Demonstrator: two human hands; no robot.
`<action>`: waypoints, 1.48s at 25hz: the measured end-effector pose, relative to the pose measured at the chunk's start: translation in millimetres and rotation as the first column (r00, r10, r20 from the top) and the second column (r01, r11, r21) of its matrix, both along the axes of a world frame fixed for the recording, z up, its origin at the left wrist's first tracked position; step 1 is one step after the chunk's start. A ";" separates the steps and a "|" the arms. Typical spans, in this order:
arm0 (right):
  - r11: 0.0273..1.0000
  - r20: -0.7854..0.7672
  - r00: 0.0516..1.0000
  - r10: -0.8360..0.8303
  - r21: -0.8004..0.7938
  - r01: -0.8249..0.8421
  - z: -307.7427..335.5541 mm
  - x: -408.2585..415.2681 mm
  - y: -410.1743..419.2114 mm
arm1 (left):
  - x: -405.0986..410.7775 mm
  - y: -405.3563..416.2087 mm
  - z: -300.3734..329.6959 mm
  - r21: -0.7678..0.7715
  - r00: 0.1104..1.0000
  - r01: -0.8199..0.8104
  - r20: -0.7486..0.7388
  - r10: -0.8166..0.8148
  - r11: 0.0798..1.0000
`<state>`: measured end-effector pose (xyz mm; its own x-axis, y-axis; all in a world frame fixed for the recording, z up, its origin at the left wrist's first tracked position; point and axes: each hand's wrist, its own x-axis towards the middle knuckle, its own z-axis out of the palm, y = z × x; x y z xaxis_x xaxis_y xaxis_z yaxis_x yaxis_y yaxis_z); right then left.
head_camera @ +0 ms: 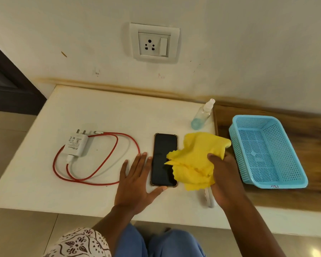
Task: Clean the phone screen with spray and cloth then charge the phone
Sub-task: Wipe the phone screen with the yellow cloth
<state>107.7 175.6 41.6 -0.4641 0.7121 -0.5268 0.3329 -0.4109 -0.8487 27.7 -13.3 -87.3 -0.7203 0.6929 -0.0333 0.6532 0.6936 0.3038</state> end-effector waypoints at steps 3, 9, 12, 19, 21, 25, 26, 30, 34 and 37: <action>0.993 0.034 0.996 0.079 0.089 -0.082 4.1 -4.7 -6.2 | -0.1 0.1 0.3 -0.004 1.000 0.001 -0.004 -0.001 1.000; 0.418 0.327 0.881 0.343 0.787 -0.455 25.5 -47.0 -12.9 | -0.1 0.0 1.0 -0.016 1.000 -0.003 -0.027 0.002 1.000; 0.147 0.400 0.830 0.388 0.862 -0.484 15.1 -79.0 -6.7 | -0.8 0.6 2.2 0.000 1.000 -0.002 -0.031 0.002 1.000; -0.099 0.757 0.384 0.528 0.504 -0.858 -77.8 -97.3 -13.6 | -0.2 0.5 1.9 -0.002 1.000 -0.016 -0.010 0.016 1.000; -0.089 0.736 0.418 0.533 0.540 -0.837 -87.9 -96.0 -13.3 | -0.7 0.6 2.0 0.000 1.000 -0.014 -0.014 0.014 1.000; -0.088 0.709 0.421 0.566 0.560 -0.824 -94.9 -93.1 -8.1 | -0.2 1.0 3.3 -0.009 1.000 -0.006 -0.016 0.006 1.000; -0.095 0.708 0.415 0.571 0.559 -0.824 -96.1 -92.0 -7.0 | 0.1 1.0 3.3 -0.011 1.000 -0.007 -0.016 0.007 1.000; -0.083 0.681 0.440 0.586 0.590 -0.803 -99.4 -87.6 -7.4 | -0.7 1.0 4.1 -0.004 1.000 -0.011 -0.012 0.011 1.000; -0.060 0.631 0.481 0.609 0.641 -0.765 -102.5 -75.0 -12.0 | -0.4 0.4 4.6 0.001 1.000 -0.003 -0.005 0.003 1.000; -0.046 0.610 0.494 0.620 0.657 -0.753 -104.6 -62.4 -18.6 | -0.6 0.3 4.8 -0.010 1.000 -0.006 -0.006 0.006 1.000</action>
